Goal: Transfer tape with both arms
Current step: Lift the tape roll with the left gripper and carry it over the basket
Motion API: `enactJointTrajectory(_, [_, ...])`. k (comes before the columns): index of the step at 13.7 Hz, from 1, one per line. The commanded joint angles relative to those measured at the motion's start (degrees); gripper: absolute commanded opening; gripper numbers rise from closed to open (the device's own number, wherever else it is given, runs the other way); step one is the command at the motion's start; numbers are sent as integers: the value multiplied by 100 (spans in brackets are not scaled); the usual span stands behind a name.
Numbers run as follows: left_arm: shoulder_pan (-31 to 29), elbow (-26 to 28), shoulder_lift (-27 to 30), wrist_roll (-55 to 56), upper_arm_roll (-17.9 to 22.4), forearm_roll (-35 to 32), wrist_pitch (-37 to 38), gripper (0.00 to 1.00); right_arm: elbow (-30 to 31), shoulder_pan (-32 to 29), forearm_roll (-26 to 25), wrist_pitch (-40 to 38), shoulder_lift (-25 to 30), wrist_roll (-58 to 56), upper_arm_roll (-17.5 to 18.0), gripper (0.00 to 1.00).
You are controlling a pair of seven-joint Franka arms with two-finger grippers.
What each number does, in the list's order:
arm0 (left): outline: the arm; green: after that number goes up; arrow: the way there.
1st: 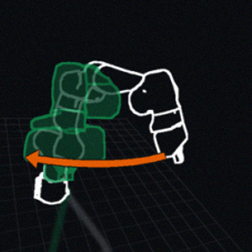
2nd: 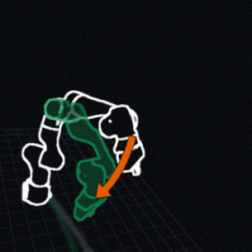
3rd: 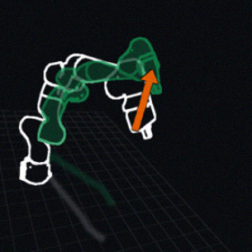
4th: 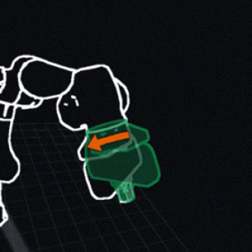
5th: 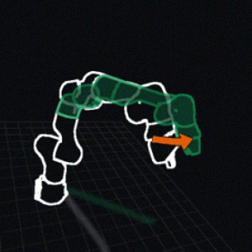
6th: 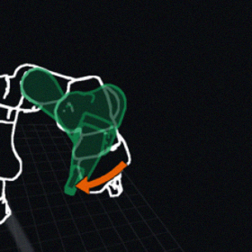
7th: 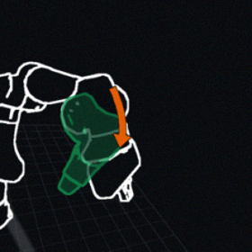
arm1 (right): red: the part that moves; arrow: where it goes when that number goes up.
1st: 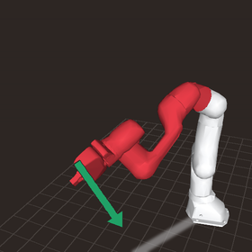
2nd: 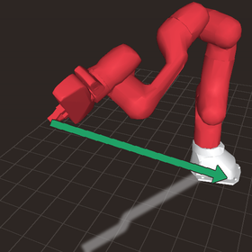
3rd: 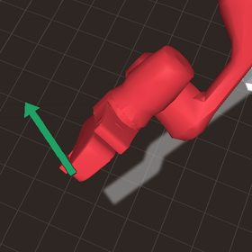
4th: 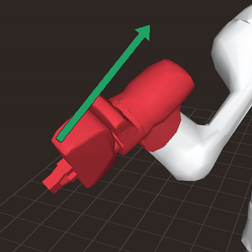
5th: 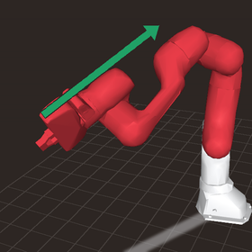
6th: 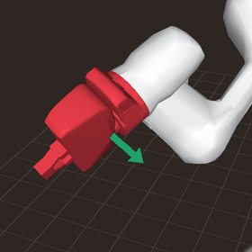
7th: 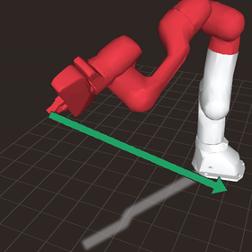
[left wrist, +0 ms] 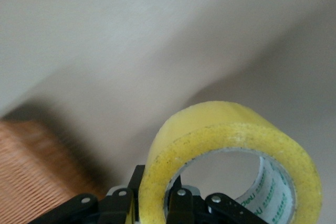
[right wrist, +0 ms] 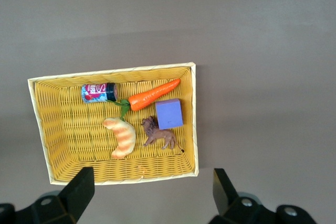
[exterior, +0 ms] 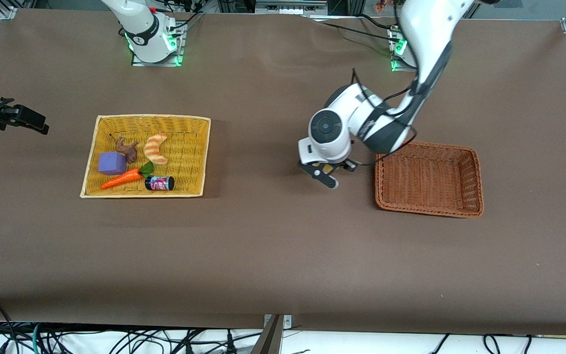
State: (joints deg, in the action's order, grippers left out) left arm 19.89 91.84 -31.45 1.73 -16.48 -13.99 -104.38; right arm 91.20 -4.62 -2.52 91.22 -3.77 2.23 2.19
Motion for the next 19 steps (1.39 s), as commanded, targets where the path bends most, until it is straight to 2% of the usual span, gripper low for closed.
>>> enactJointTrajectory(1, [-888, 159, 525, -2001, -92, 184, 924, 0, -164, -4, 85, -61, -54, -83, -8, 100])
enactJointTrajectory(2, [-1178, 168, 543, -2749, -84, 177, 1302, 0, -164, -4, 85, -61, -54, -83, -8, 100])
enactJointTrajectory(5, [-1777, 247, 482, -4256, -74, -190, 1298, 0, -164, -4, 94, -61, -63, -91, -8, 100])
enactJointTrajectory(7, [-2014, 308, 194, -4933, -66, -236, 651, 0, -164, -4, 94, -61, -63, -91, -8, 100])
enactJointTrajectory(9, [-2261, 588, 8, -5601, -66, -236, -184, 0, -164, -4, 94, -61, -63, -91, -8, 100])
enactJointTrajectory(10, [-2279, 659, -2, -5839, -48, -236, -406, 16, -164, -4, 94, -61, -63, -100, -8, 100])
enactJointTrajectory(11, [-2349, 642, 7, -6007, -48, -236, -434, 49, -164, -4, 94, -61, -63, -92, -8, 100])
enactJointTrajectory(12, [-2419, 607, 42, -6287, -74, -236, -382, 99, -164, -4, 94, -61, -63, -92, 1, 100])
enactJointTrajectory(14, [-2385, 459, 243, -6720, -92, -210, -259, 100, -164, -4, 94, -61, -63, -100, -8, 100])
enactJointTrajectory(16, [-2385, 56, 420, -6520, -92, 61, 432, 100, -164, -4, 94, -61, -63, -100, -8, 100])
enactJointTrajectory(18, [-2359, -655, 446, -5583, -110, 405, 1573, 100, -164, -4, 94, -52, -63, -100, -8, 100])
enactJointTrajectory(19, [-2332, -937, 464, -5012, -171, 414, 1900, 100, -164, -4, 94, -61, -63, -100, -8, 100])
